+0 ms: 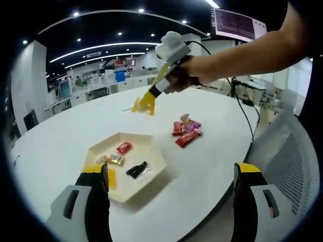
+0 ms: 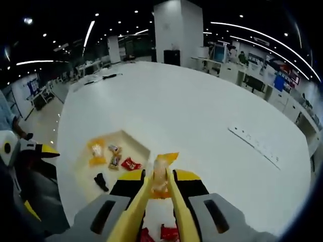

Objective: Place the target food into the container with the food tongs after gripping and lifting it, then release it inside without dropping or visibly crushing the food.

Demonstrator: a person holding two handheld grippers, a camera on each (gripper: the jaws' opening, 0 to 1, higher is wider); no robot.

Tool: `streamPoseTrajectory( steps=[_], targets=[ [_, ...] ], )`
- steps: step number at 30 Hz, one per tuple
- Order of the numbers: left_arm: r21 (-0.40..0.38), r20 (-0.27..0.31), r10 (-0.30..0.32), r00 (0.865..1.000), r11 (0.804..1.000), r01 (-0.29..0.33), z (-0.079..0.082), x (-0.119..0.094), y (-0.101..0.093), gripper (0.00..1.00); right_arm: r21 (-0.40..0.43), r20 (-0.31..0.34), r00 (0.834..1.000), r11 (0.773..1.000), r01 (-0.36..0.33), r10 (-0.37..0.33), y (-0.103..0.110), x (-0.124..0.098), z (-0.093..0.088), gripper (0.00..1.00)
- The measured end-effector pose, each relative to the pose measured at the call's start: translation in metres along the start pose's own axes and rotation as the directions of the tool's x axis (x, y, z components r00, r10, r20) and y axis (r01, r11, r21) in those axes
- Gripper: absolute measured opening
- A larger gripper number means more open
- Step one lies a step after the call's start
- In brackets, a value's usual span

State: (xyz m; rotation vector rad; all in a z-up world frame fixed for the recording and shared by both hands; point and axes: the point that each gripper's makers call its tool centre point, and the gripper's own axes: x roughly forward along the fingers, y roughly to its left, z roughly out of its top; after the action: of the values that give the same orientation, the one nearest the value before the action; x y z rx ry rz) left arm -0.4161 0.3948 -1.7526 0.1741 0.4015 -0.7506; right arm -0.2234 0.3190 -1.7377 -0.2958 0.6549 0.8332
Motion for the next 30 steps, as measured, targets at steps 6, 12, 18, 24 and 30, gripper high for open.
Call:
streamPoseTrajectory(
  steps=[6, 12, 18, 24, 30],
  targets=[
    [-0.002, 0.001, 0.002, 1.000, 1.000, -0.002, 0.000, 0.000, 0.001, 0.99, -0.020, 0.005, 0.999, 0.999, -0.037, 0.038, 0.017, 0.008, 0.009, 0.20],
    [-0.002, 0.000, 0.002, 1.000, 1.000, -0.002, 0.000, 0.000, 0.001, 0.99, -0.029, 0.011, 0.996, 0.995, -0.092, 0.092, 0.041, 0.017, 0.019, 0.20],
    [-0.004, 0.003, 0.008, 1.000, 1.000, -0.008, 0.000, 0.000, 0.002, 0.99, -0.055, 0.022, 0.989, 0.988, -0.147, 0.149, 0.071, 0.023, 0.031, 0.20],
    [-0.002, 0.003, 0.010, 1.000, 1.000, -0.010, 0.000, 0.000, 0.003, 0.99, -0.077, 0.022, 0.978, 0.975, -0.207, 0.209, 0.097, 0.029, 0.036, 0.21],
    [0.001, -0.002, 0.010, 1.000, 1.000, -0.010, -0.001, 0.000, 0.003, 0.99, -0.098, 0.030, 0.966, 0.963, -0.251, 0.255, 0.116, 0.032, 0.041, 0.22]
  ],
)
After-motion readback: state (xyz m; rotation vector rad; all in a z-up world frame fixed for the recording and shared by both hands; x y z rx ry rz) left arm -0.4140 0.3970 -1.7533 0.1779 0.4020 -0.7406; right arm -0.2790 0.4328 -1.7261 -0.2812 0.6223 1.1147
